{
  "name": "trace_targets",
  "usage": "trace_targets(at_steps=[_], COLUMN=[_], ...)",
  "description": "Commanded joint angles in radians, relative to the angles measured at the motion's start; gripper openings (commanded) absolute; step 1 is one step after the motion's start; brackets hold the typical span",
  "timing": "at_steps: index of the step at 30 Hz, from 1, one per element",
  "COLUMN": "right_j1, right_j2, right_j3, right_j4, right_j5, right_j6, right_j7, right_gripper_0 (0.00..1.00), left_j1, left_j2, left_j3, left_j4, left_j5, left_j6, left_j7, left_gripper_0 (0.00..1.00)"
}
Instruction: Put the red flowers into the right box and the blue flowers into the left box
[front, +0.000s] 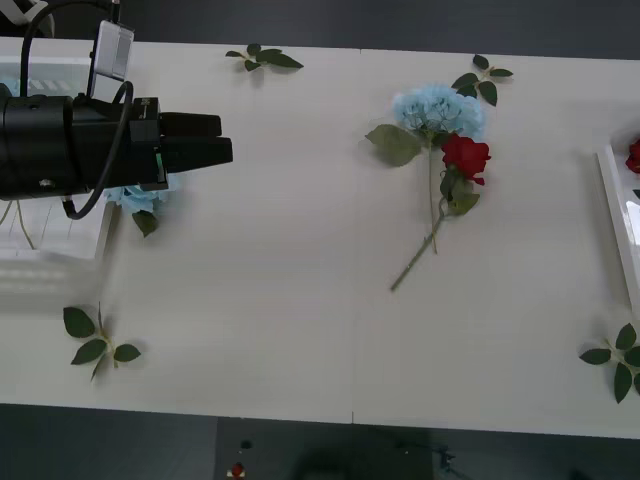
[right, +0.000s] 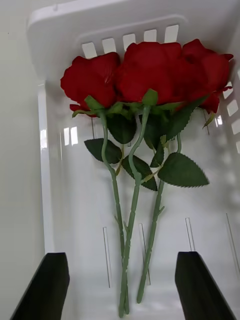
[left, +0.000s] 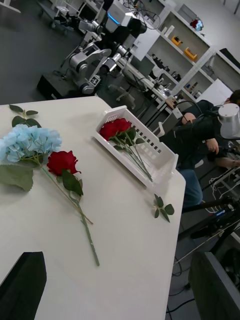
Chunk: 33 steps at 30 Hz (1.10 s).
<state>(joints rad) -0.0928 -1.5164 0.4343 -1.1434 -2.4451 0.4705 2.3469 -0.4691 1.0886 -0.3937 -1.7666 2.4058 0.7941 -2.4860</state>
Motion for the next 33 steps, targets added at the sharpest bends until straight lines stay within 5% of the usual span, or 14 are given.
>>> trace_targets(at_steps=[1,10,21,33], right_j1=[-0.019,-0.096,-0.335,-0.653], right_j2=[-0.010,0.124,0.372,0.479], right_j3=[-0.006,-0.006,0.024,0.301], right_j4=[-0.030,-0.153,-0.222,-0.124], right_j5=[-0.026,-0.081,0.571,0.951], right_j6=[0.036,0.132,0.096,0.154], right_j7=[-0.026,-0.235,-0.985,-1.453], right_gripper_0=[1.00,1.00,1.00,1.00], left_j1=[0.009,0.009,0.009,0.006], left_j2=[0.033,0.033,0.033,0.031], left_j3=[0.013,0.015,0.015,0.041], left_j4=[-0.017,-0.017,-0.022,0.073], left_j5=[0.007,0.012,0.035,0.058], left_j6=[-0.001,-0.003,0.013,0.165], left_j7=[-0.065,-0.070,-0.219,-0.219], left_gripper_0=[0.83,0.83,0.83,0.83])
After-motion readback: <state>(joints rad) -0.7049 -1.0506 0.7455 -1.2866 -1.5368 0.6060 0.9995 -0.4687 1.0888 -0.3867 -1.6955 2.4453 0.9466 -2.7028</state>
